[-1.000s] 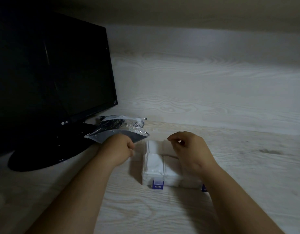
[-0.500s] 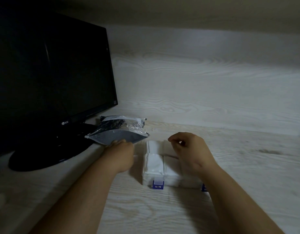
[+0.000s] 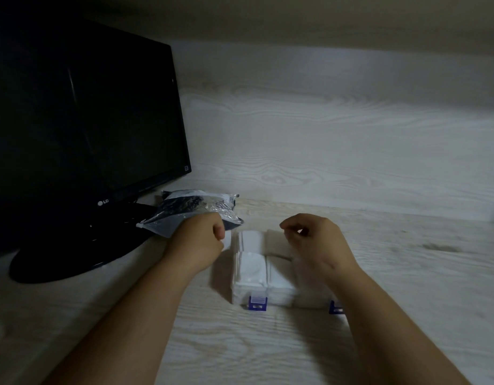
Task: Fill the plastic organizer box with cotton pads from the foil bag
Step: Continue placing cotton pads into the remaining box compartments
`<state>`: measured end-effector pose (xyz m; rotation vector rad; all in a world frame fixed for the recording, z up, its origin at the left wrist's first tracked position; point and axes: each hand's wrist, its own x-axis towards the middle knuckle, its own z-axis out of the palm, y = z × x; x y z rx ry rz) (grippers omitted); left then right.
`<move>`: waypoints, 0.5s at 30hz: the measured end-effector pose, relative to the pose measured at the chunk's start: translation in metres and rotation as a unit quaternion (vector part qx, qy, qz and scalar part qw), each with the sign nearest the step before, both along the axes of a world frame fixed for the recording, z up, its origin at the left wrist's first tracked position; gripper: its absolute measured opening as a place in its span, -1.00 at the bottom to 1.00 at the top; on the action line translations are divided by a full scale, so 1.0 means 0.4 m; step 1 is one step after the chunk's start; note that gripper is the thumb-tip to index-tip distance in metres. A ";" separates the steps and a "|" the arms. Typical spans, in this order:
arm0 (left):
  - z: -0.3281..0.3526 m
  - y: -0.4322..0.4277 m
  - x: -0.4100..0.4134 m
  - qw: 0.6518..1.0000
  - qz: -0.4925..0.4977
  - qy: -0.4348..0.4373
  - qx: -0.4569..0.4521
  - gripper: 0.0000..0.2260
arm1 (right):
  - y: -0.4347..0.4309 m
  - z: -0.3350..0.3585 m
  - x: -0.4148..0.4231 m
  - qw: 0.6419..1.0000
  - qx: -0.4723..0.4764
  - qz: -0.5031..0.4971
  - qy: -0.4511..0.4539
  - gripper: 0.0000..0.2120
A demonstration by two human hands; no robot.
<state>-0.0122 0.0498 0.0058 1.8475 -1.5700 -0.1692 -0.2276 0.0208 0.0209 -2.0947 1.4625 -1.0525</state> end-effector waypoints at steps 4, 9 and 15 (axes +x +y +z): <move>0.015 -0.003 -0.012 0.994 0.021 0.053 -0.090 -0.85 | -0.006 -0.001 -0.005 1.000 0.001 0.004 -0.017 -0.82; 0.017 -0.004 -0.042 0.985 -0.027 0.137 -0.099 -0.79 | -0.008 0.000 -0.006 0.997 0.023 0.022 -0.071 -0.84; 0.035 -0.001 -0.107 0.945 -0.107 0.291 -0.103 -0.76 | -0.001 0.005 -0.005 0.987 0.057 0.069 -0.136 -0.93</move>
